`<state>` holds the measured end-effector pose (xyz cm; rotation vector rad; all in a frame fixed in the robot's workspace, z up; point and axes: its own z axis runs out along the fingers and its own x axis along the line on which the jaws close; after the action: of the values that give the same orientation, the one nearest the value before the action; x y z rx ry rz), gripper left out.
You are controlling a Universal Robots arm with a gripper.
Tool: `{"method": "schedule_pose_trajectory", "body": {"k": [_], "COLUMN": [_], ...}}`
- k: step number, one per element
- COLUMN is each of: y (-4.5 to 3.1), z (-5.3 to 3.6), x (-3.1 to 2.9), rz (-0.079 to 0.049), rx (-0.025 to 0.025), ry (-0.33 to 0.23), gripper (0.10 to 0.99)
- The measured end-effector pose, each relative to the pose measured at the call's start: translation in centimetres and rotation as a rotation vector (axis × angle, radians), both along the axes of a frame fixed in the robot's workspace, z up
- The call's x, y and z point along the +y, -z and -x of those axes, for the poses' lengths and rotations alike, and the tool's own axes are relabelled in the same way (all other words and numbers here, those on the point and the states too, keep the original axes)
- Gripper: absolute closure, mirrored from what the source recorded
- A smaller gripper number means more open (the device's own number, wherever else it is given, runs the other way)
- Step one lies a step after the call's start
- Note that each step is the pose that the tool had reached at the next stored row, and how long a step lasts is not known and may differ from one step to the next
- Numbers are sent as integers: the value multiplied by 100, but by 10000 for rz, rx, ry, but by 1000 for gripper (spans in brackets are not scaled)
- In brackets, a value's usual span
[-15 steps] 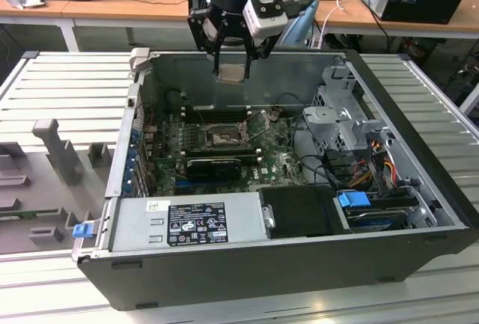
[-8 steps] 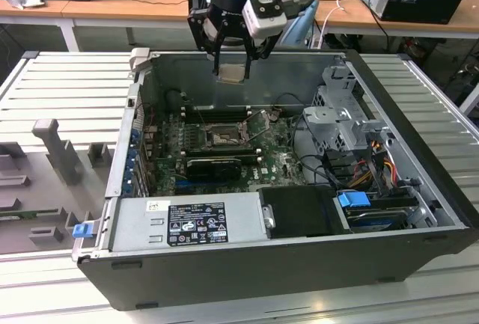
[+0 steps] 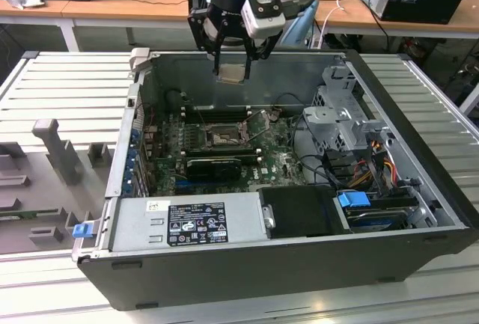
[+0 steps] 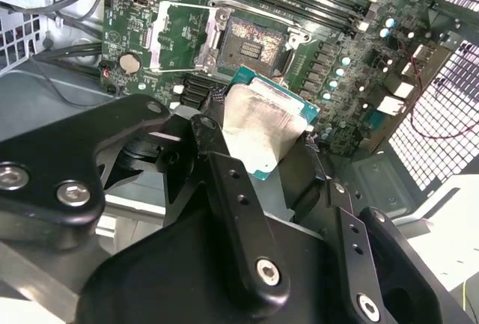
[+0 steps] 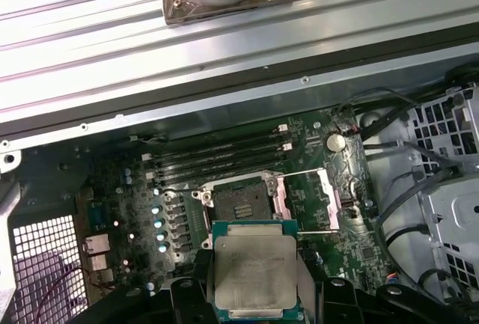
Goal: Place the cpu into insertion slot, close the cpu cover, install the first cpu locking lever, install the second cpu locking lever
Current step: 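Place the cpu into insertion slot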
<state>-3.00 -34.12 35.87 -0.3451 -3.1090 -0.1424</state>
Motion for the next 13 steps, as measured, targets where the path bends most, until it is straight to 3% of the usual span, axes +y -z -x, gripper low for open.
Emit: {"method": "schedule_pose_trajectory", "body": {"k": [6, 13], "y": [0, 1], "z": [0, 1], "x": [0, -1], "rz": [0, 5], "rx": [0, 1], "ry": [221, 957], "gripper": [553, 553]}}
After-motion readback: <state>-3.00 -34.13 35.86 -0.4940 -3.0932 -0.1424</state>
